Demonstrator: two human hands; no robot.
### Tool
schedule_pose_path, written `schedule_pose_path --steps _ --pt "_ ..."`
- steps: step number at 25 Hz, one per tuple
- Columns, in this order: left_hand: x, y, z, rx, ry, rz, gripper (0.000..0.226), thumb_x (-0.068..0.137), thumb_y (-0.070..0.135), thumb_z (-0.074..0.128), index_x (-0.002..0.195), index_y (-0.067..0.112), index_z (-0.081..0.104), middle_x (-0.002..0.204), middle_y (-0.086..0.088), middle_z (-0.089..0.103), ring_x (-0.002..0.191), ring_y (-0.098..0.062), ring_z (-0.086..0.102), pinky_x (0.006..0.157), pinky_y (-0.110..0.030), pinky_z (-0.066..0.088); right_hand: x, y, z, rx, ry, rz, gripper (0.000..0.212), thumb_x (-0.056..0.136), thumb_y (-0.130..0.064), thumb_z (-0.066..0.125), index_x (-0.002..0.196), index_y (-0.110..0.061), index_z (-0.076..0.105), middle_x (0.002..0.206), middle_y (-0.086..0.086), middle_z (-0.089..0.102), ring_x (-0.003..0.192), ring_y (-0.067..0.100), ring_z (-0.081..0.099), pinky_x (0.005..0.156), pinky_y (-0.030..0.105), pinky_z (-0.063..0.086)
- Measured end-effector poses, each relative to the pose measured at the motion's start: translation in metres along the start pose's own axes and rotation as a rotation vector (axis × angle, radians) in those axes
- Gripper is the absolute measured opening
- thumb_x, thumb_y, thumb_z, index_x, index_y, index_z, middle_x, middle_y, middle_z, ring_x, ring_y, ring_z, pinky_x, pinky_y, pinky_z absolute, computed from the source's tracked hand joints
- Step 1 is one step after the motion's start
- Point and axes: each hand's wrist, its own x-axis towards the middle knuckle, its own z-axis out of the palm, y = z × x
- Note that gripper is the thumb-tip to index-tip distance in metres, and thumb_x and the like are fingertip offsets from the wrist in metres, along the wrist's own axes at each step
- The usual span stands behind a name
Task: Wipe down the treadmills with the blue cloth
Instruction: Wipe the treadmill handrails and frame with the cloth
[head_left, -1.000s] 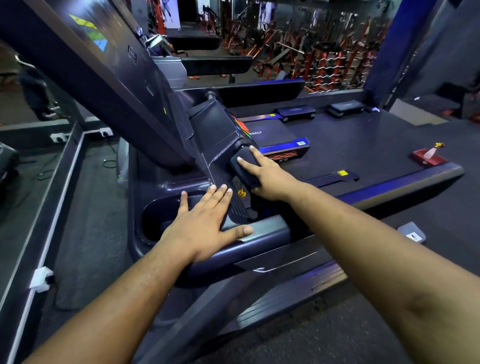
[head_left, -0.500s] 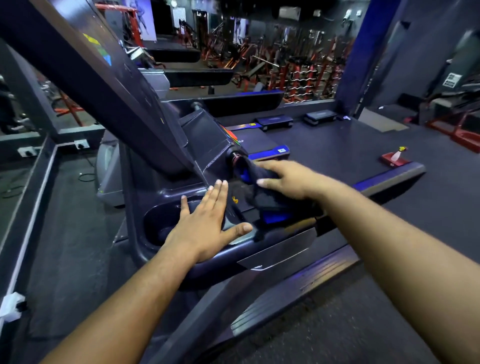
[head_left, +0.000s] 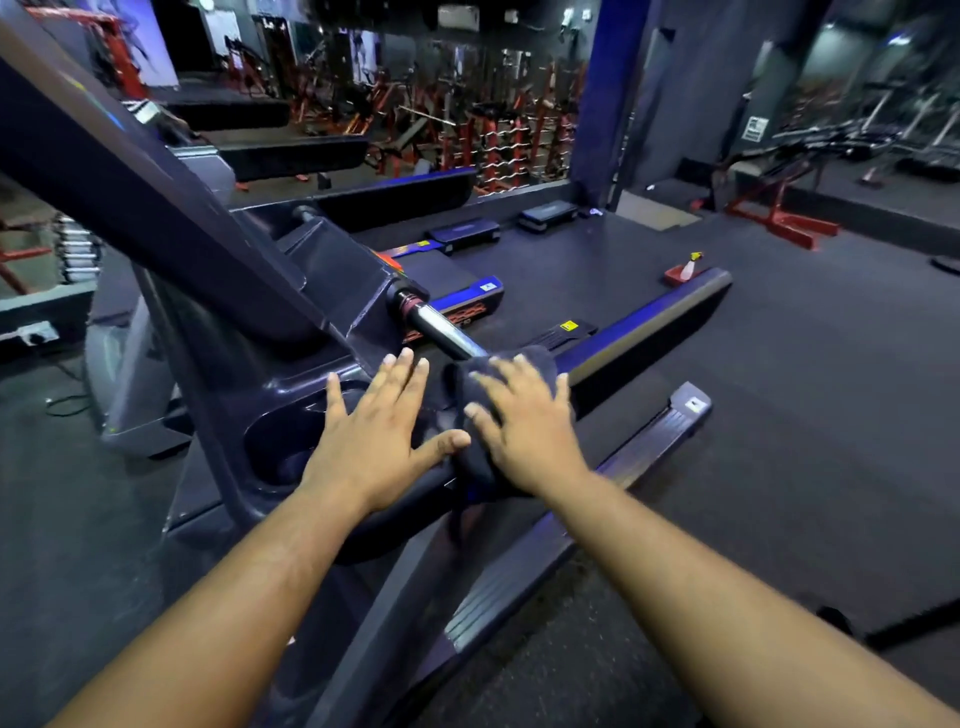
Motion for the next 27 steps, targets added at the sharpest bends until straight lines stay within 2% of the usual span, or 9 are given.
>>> schedule_pose_path --steps 3,8,12,19,23,27 --pt "0.006 0.007 -0.001 0.095 -0.015 0.028 0.113 0.067 0.094 -0.010 0.158 0.027 -0.005 0.165 0.008 -0.014 0.150 -0.006 -0.015 0.117 -0.062 -0.009 -0.027 0.007 0.008 0.066 0.023 -0.081 0.063 0.094 -0.062 0.030 0.146 -0.029 0.044 0.161 -0.004 0.029 0.152 0.018 0.014 0.118 0.059 0.007" --pt "0.031 0.031 0.005 0.144 -0.081 0.070 0.115 0.067 0.094 -0.008 0.158 0.025 -0.005 0.166 0.007 -0.012 0.151 -0.007 -0.013 0.117 -0.064 -0.010 0.021 0.112 -0.007 0.054 0.063 0.227 0.057 0.099 -0.057 0.030 0.151 -0.033 0.032 0.165 -0.006 0.015 0.153 0.018 0.007 0.118 0.065 0.014" --pt "0.074 0.081 0.020 0.176 -0.101 0.158 0.118 0.063 0.094 -0.011 0.158 0.024 -0.004 0.166 0.007 -0.011 0.152 -0.008 -0.011 0.115 -0.065 -0.010 0.051 0.169 -0.019 0.091 0.058 0.331 0.052 0.101 -0.054 0.032 0.150 -0.036 0.030 0.166 -0.007 0.010 0.153 0.017 0.003 0.116 0.068 0.014" --pt "0.194 0.190 0.048 0.174 -0.168 0.235 0.116 0.065 0.093 -0.003 0.158 0.024 -0.003 0.166 0.005 -0.009 0.152 -0.009 -0.011 0.115 -0.067 -0.011 0.091 0.247 -0.027 0.185 0.074 0.300 0.047 0.102 -0.052 0.034 0.146 -0.037 0.033 0.165 -0.011 0.009 0.153 0.012 -0.002 0.112 0.065 0.026" --pt "0.269 0.247 0.067 0.112 -0.194 0.188 0.111 0.072 0.092 0.007 0.158 0.023 -0.002 0.167 0.005 -0.004 0.153 -0.011 -0.005 0.116 -0.066 -0.008 0.116 0.308 -0.039 0.191 0.061 0.273 0.048 0.102 -0.050 0.037 0.148 -0.035 0.033 0.165 -0.010 0.008 0.152 0.010 -0.002 0.105 0.051 0.043" --pt "0.334 0.290 0.081 0.036 -0.226 0.126 0.113 0.068 0.093 0.006 0.158 0.025 0.002 0.167 0.004 0.001 0.153 -0.011 -0.001 0.116 -0.066 -0.008 0.147 0.373 -0.053 0.189 0.027 0.270 0.045 0.103 -0.045 0.039 0.148 -0.035 0.035 0.166 -0.011 0.006 0.152 0.009 -0.003 0.108 0.046 0.040"
